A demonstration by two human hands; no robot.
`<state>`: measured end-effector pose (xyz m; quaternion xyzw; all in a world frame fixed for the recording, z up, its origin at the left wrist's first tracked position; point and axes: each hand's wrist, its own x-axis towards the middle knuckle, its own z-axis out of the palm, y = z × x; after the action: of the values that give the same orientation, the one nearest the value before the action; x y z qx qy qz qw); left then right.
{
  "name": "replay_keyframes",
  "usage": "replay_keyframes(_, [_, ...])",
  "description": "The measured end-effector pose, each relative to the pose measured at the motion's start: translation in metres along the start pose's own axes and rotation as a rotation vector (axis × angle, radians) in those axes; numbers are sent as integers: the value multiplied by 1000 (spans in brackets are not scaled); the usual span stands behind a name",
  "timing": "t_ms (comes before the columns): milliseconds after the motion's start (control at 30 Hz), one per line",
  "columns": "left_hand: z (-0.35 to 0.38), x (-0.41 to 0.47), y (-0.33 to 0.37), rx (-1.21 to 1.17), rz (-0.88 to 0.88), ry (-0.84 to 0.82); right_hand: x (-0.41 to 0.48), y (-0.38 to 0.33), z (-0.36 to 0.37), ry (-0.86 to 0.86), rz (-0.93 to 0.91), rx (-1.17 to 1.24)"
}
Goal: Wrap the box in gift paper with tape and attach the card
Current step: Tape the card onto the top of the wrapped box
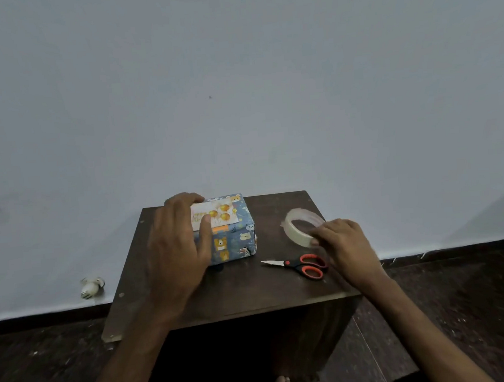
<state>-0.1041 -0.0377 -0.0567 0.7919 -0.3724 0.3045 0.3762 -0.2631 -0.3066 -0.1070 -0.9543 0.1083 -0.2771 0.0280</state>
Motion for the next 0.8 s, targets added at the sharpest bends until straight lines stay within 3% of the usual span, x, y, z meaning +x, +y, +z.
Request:
replay_keyframes(100, [2, 3, -32, 101, -27, -170, 0, 3, 9, -177, 87, -62])
replay_keyframes(200, [8, 2, -55, 82, -78, -350, 7, -21, 13, -88, 125, 128])
replay_keyframes(267, [10, 1, -60, 71, -98, -417, 14, -43, 16, -115, 156, 304])
replay_keyframes(400, [9, -2, -55, 35, -133, -415, 18, -58, 32, -287, 202, 357])
replay_keyframes(800, [8, -3, -61, -49, -145, -408, 23, -65, 37, -291, 459, 544])
